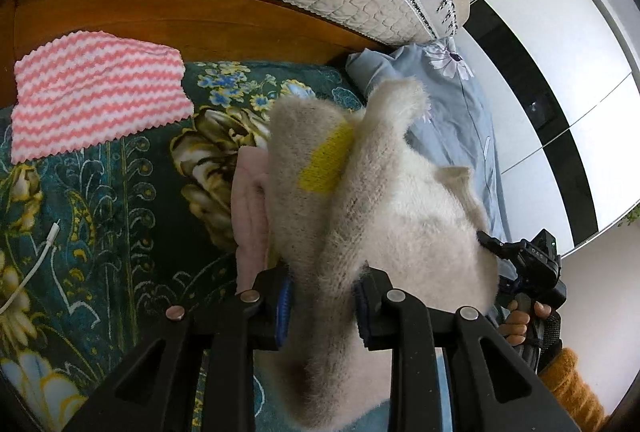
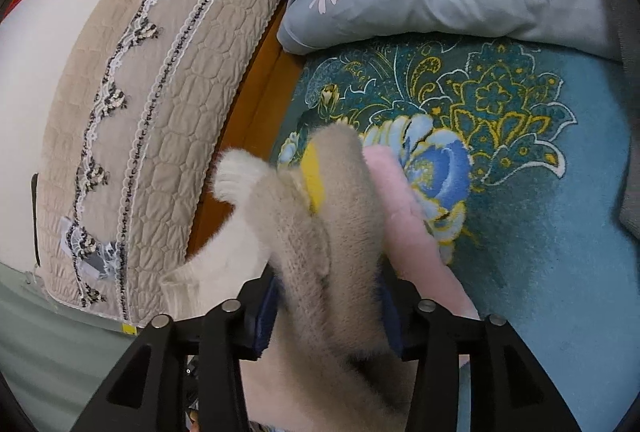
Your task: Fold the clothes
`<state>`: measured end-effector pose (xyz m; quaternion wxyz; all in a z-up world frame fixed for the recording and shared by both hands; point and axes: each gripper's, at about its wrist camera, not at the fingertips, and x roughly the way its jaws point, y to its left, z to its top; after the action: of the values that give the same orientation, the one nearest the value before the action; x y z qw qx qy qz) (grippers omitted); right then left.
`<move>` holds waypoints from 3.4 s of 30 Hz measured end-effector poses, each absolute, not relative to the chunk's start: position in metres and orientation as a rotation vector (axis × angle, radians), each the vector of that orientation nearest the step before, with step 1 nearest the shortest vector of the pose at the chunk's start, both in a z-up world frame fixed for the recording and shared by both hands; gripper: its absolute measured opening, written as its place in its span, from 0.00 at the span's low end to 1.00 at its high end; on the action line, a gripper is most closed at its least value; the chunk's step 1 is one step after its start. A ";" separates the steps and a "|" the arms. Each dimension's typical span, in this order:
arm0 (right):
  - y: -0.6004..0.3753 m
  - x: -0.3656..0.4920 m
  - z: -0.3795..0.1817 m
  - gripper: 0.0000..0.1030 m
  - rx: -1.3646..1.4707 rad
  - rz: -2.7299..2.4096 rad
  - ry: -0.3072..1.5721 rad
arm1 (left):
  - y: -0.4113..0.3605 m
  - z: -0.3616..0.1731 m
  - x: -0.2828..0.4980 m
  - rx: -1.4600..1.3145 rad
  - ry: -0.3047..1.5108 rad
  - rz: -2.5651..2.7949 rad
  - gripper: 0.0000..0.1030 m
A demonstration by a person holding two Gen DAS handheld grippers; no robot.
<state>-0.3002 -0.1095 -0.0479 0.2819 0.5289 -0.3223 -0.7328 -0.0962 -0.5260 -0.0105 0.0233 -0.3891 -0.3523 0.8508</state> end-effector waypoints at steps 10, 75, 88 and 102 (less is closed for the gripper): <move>-0.091 -0.293 0.009 0.53 1.303 -2.149 -0.724 | -0.534 0.015 -0.074 -1.203 -1.084 2.710 0.28; -0.196 -0.087 -0.017 0.76 1.381 -2.344 0.000 | -0.384 -0.005 -0.023 -1.469 -0.651 2.882 0.73; -0.181 -0.061 -0.007 0.83 1.370 -2.389 0.029 | -0.373 0.000 0.000 -1.525 -0.576 2.917 0.79; -0.176 -0.048 0.004 0.84 1.349 -2.395 0.037 | -0.369 0.011 0.019 -1.496 -0.595 2.916 0.83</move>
<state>-0.0481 -0.1765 0.0044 0.1949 0.4811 0.0132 -0.8546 0.0193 -0.3686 0.0111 -0.0945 -0.4472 -0.1778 0.8715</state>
